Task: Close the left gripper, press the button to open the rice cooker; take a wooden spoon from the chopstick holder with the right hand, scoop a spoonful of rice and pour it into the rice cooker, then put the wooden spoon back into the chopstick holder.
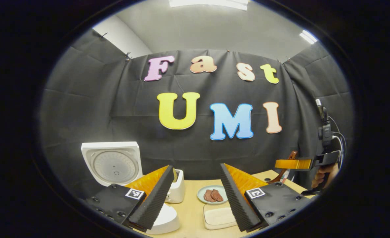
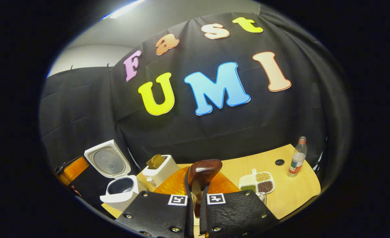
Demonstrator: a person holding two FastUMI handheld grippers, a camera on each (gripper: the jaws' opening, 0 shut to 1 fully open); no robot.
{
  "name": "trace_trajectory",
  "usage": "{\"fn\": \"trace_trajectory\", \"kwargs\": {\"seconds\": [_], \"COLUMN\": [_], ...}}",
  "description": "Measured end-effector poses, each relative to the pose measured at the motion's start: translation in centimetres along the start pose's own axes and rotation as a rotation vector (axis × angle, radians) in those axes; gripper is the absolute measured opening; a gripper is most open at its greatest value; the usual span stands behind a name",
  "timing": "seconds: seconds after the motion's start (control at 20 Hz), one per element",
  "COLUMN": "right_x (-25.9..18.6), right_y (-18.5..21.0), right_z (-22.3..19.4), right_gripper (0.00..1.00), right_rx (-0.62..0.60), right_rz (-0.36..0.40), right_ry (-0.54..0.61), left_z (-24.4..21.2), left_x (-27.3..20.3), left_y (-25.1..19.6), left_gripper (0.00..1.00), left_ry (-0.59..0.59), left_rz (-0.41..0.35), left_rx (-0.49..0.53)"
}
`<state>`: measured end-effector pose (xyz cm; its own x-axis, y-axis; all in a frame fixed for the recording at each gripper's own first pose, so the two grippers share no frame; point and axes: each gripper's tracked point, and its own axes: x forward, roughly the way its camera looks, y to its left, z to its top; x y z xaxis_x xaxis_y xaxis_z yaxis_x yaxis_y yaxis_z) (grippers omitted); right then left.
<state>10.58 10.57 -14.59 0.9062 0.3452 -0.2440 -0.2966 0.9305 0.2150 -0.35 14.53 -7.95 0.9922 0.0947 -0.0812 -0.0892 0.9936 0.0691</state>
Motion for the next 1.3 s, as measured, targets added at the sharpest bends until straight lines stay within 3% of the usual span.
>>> {"fn": "trace_trajectory", "kwargs": {"seconds": [0.35,0.9,1.1,1.3], "right_x": [3.0,7.5,8.3,9.1], "right_y": [1.8,0.4,1.8,5.2], "right_z": [-5.8,-14.3,-16.7,-18.1], "right_gripper": [0.07,0.07,0.07,0.07], "right_rx": [-0.06,-0.201,-0.105,0.038], "right_rz": [0.025,-0.015,0.006,0.082], "right_ry": [0.107,0.257,0.305,0.331], "left_z": [0.4,-0.1,-0.5,-1.3], "left_x": [-0.8,-2.8,-3.0,-3.3], "left_y": [3.6,8.2,9.0,9.6], "left_gripper": [0.96,0.96,0.96,0.96], "left_ry": [0.012,0.039,0.055,0.079], "left_rz": [0.059,0.171,0.199,0.22], "left_rx": [-0.002,0.001,0.013,0.021]}}
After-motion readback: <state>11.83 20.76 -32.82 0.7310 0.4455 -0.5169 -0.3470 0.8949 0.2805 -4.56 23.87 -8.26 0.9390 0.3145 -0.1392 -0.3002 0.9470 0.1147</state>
